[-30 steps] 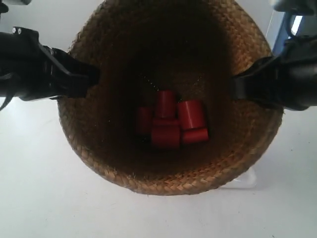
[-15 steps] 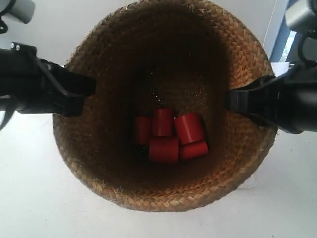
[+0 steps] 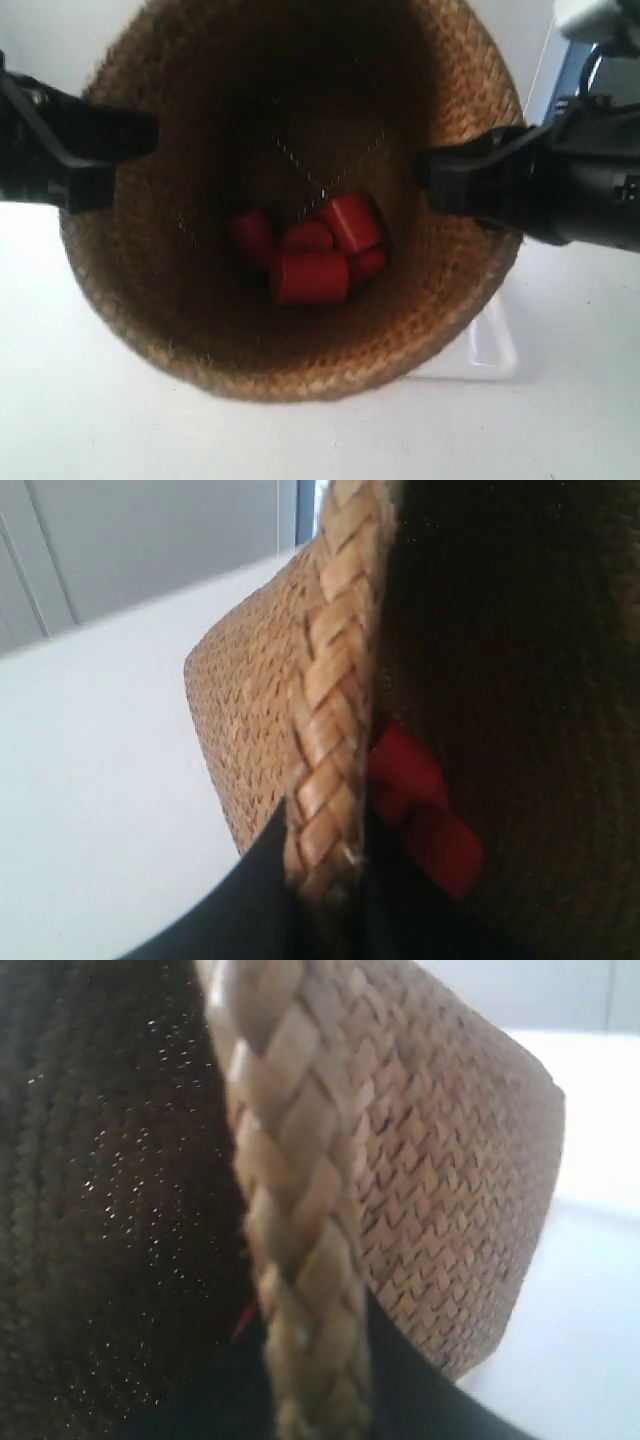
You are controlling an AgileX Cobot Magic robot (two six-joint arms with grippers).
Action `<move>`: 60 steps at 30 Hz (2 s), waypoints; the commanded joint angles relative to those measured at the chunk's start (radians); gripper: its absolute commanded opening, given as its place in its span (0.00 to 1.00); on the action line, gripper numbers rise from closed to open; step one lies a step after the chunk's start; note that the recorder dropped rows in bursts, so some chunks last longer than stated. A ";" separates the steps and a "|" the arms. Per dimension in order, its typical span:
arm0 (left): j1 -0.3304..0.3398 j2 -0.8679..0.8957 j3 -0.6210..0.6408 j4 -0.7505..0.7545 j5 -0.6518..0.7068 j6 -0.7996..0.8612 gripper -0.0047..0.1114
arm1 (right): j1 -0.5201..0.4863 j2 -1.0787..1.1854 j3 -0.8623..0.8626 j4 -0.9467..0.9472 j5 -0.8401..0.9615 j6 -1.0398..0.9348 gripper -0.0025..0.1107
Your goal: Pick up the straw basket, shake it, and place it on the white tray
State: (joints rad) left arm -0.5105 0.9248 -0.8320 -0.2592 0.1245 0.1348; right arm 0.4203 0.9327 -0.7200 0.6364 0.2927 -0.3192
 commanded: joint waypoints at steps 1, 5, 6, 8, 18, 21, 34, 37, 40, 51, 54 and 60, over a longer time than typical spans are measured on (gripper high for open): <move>0.035 0.136 0.087 0.023 -0.163 0.034 0.04 | 0.018 0.124 0.065 -0.006 -0.361 -0.051 0.02; 0.027 0.103 0.021 0.008 -0.022 -0.008 0.04 | 0.028 0.161 -0.034 -0.008 -0.083 -0.082 0.02; 0.001 0.058 0.001 0.031 -0.013 0.017 0.04 | 0.039 0.137 -0.054 -0.008 -0.027 -0.082 0.02; -0.025 -0.015 -0.006 0.068 -0.051 0.049 0.04 | 0.082 0.069 -0.063 -0.008 -0.043 -0.078 0.02; 0.047 0.062 -0.027 -0.013 0.119 0.045 0.04 | 0.067 0.192 -0.071 -0.006 -0.038 -0.104 0.02; -0.011 -0.063 -0.034 -0.013 0.087 0.133 0.04 | 0.139 0.073 -0.074 -0.006 -0.110 -0.073 0.02; 0.001 -0.130 0.044 0.005 -0.060 0.130 0.04 | 0.113 0.027 -0.034 0.016 -0.226 -0.106 0.02; 0.039 -0.015 0.140 0.005 -0.167 0.130 0.04 | 0.081 0.149 0.036 0.007 -0.400 -0.106 0.02; 0.053 0.051 0.118 -0.051 -0.087 0.072 0.04 | 0.045 0.246 -0.005 0.007 -0.208 -0.093 0.02; 0.000 0.005 -0.024 -0.048 0.225 0.033 0.04 | 0.043 0.178 -0.063 -0.005 0.092 0.011 0.02; 0.027 -0.003 0.036 0.063 0.005 0.002 0.04 | 0.067 0.086 -0.015 -0.065 -0.205 0.009 0.02; 0.066 0.043 -0.062 0.035 0.180 -0.012 0.04 | 0.003 0.113 -0.109 -0.078 0.047 -0.001 0.02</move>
State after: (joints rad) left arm -0.4250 1.0390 -0.8286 -0.2195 0.1934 0.0902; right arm 0.4177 1.1302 -0.7679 0.5697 0.2659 -0.3017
